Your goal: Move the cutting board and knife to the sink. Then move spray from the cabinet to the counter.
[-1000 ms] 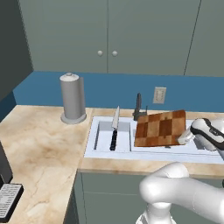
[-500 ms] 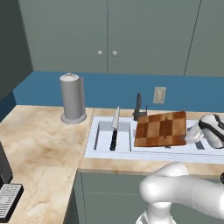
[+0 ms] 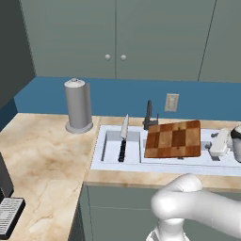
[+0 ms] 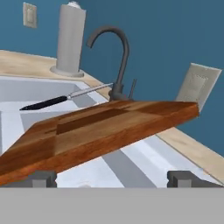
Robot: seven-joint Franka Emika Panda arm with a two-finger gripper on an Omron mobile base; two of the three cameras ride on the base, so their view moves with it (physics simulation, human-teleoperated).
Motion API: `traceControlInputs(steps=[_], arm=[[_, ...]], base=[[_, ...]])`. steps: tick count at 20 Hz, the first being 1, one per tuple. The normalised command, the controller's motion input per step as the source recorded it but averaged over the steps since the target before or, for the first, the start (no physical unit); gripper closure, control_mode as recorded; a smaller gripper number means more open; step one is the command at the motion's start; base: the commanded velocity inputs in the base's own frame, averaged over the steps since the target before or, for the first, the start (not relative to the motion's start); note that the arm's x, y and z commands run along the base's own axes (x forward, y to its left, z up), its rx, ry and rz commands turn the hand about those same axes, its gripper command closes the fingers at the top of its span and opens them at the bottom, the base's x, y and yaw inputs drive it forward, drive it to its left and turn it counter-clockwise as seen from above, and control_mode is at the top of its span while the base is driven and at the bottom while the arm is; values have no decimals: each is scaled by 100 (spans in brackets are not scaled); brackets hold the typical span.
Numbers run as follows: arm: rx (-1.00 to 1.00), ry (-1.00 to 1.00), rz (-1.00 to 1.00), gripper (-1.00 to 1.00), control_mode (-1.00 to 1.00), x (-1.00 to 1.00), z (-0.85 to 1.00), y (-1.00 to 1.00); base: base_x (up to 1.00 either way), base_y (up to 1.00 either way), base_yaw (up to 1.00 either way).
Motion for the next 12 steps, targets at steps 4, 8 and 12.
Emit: traceControlInputs(steps=[4,8,12], arm=[[0,-19,1,-100,-100,-27,47,-30],[0,2,0,-100,-100,-39,89,0],[-1,15,0,-100,-100,-40,100,3]], base=[[0,0,0],[0,0,0],[0,0,0]])
